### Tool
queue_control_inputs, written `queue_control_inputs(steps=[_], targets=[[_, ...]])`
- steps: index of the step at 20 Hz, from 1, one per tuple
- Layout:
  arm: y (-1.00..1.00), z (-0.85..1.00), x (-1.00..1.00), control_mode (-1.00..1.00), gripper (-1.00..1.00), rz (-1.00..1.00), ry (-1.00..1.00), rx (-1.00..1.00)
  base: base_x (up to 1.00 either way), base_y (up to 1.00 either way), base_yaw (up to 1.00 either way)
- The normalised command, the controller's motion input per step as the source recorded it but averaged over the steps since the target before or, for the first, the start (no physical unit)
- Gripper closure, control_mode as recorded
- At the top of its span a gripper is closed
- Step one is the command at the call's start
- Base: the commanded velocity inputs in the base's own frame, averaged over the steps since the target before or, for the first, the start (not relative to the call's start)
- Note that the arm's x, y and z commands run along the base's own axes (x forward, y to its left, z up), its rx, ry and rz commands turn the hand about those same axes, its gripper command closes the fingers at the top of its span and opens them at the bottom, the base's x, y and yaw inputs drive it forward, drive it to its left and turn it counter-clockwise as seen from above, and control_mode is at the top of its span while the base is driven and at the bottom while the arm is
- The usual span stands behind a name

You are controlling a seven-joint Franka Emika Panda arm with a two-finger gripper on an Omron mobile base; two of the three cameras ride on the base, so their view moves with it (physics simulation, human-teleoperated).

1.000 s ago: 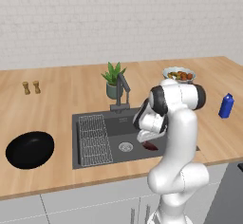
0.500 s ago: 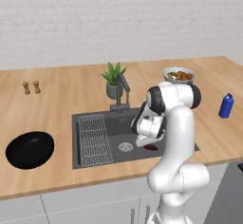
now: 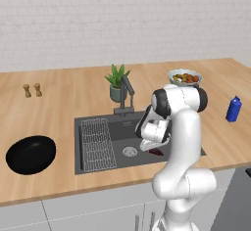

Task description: Pick the potato from the sink and place it in the bowl. Then pick the bowl and place it in the microwave. Then close the microwave door and press the start button.

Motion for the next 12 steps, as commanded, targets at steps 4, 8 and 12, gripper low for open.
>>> queue_control_inputs(steps=[4, 8, 12], targets=[[0.10, 0.33, -0.37, -1.00, 1.00, 0.00, 0.00, 0.00, 0.00, 0.00, 0.00], [0.00, 0.90, -0.24, -1.00, 1.00, 0.00, -0.07, 0.00, 0.00, 0.00, 0.00], [0.00, 1.00, -0.34, -1.00, 1.00, 0.00, -0.08, 0.00, 0.00, 0.00, 0.00]])
